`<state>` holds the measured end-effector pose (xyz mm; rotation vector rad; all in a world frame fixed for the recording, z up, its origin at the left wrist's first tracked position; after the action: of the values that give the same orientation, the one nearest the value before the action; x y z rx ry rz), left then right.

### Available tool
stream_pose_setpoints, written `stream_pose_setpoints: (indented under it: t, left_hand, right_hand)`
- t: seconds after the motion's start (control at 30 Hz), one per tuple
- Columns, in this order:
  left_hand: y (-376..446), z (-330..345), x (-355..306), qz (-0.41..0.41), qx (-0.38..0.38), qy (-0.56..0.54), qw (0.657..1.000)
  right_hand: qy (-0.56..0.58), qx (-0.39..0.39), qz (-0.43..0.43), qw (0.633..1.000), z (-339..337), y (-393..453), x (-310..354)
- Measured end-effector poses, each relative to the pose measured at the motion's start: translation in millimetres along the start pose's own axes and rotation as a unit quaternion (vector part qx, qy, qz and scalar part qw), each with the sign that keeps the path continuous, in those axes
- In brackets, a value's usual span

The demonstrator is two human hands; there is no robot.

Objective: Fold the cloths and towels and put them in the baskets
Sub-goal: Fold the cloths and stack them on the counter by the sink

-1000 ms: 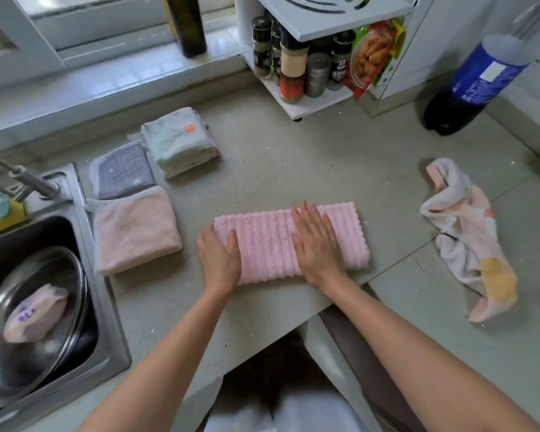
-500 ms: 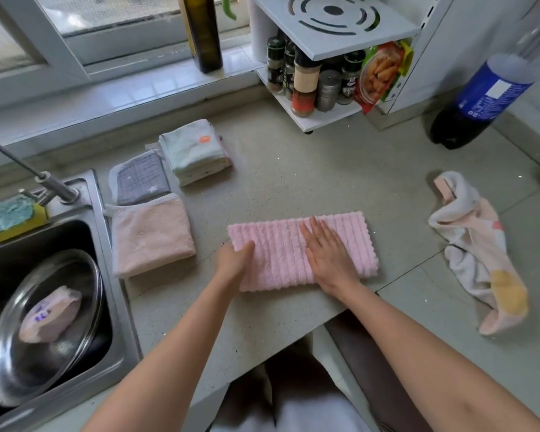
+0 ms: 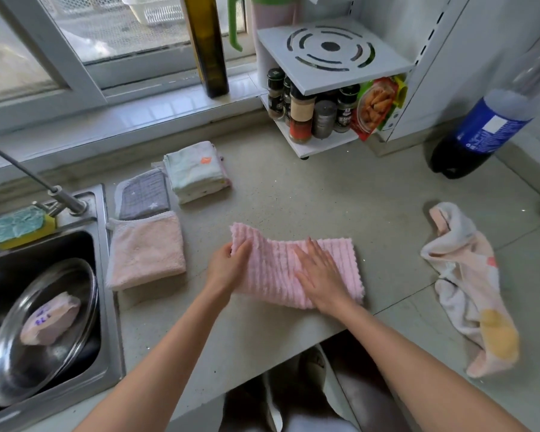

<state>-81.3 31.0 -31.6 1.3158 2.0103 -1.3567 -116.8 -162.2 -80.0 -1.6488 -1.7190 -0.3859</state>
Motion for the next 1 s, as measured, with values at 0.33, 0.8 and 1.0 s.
stream_pose_setpoints:
  t: [0.33, 0.8, 1.0]
  left_hand:
    - [-11.8, 106.6, -60.4, 0.086, 0.094, 0.117, 0.985]
    - [-25.4, 111.7, -59.7, 0.122, 0.061, 0.123, 0.983]
    - [-28.1, 116.5, -65.1, 0.135, 0.059, 0.143, 0.979]
  right_hand:
    - [0.267, -0.126, 0.236, 0.926, -85.7, -18.3, -64.1]
    - [0.497, -0.045, 0.226, 0.837, -80.1, -16.7, -49.9]
    - [0.609, 0.02, 0.162, 0.776, -84.5, -20.0, -31.8]
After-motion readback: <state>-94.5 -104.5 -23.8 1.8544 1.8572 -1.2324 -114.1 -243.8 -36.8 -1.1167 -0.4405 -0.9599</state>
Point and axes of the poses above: each hand's wrist, its own y-axis towards the middle knuckle, its own z-axis out of the palm, x = y × z, the point moved 4 cm from there along y, towards the middle knuckle, and after that the axes turned 15 degrees about y, right-handed, at the moved point
